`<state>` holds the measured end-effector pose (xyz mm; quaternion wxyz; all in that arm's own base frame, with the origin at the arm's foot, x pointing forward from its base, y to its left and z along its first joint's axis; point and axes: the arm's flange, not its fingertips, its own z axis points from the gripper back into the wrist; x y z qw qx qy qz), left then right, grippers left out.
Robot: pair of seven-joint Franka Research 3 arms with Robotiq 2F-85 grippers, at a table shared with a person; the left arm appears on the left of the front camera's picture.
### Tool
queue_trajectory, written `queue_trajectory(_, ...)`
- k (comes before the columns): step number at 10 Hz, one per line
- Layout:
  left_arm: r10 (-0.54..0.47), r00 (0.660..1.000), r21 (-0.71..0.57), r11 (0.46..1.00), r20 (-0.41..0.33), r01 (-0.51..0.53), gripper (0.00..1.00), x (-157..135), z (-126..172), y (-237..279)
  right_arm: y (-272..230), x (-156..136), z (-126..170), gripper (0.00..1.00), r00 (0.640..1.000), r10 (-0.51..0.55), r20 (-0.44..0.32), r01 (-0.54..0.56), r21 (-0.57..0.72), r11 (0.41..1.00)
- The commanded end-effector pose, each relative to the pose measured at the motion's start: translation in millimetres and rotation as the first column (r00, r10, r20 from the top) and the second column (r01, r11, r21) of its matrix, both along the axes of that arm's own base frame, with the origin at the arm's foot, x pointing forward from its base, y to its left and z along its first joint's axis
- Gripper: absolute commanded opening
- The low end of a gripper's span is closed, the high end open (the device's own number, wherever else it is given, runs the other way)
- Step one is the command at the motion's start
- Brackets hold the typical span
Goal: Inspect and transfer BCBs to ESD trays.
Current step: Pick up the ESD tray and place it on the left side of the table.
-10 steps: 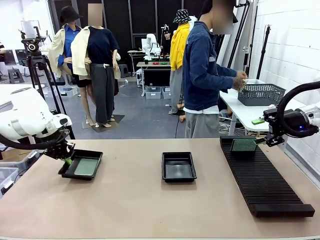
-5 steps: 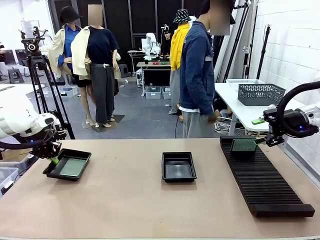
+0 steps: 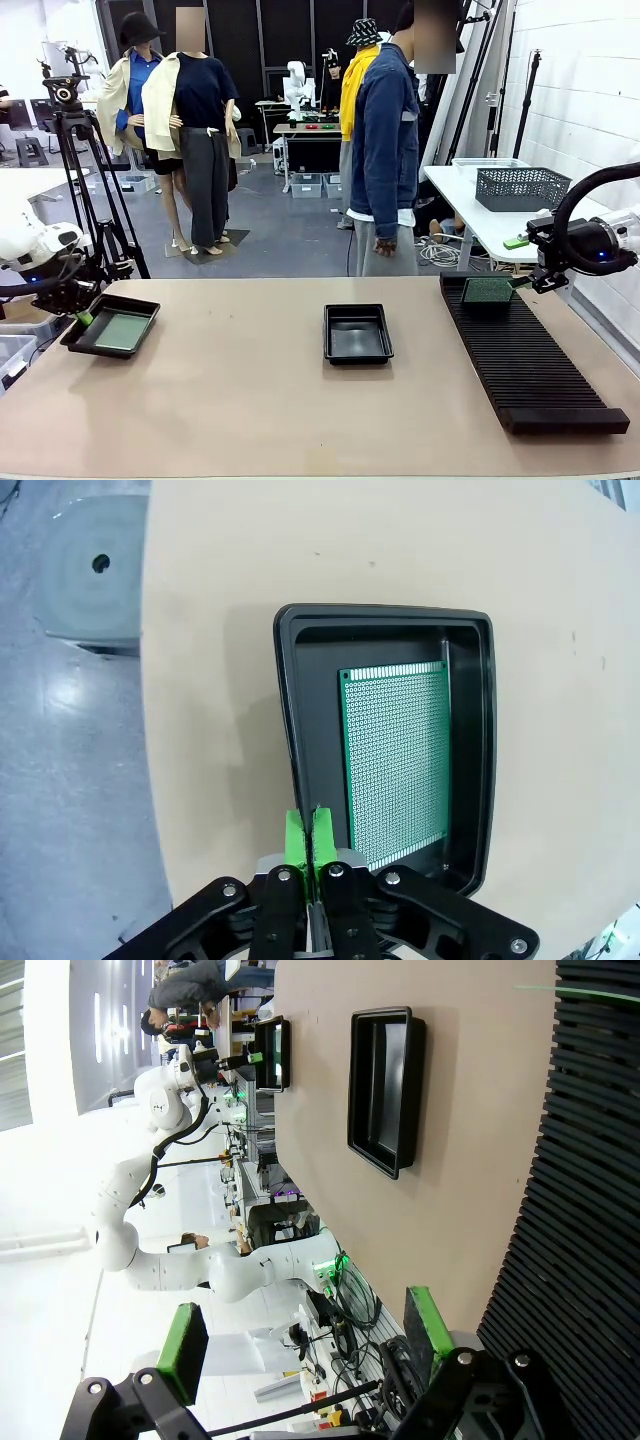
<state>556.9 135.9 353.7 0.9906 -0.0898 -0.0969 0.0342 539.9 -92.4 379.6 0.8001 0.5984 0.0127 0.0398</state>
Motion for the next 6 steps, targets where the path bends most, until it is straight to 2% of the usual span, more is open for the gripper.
queue_trajectory(1,-0.025,1.0,-0.048,0.999,0.004,0.025,0.0,9.1,-2.6,17.1,3.4,-3.7,0.6,1.0,1.0,-0.005,-0.006,0.005,-0.018,1.0)
queue_trajectory(6,-0.032,0.999,-0.054,0.998,-0.017,0.031,0.0,15.9,-19.9,30.0,3.4,-3.7,0.6,1.0,1.0,-0.005,-0.006,0.005,-0.018,1.0)
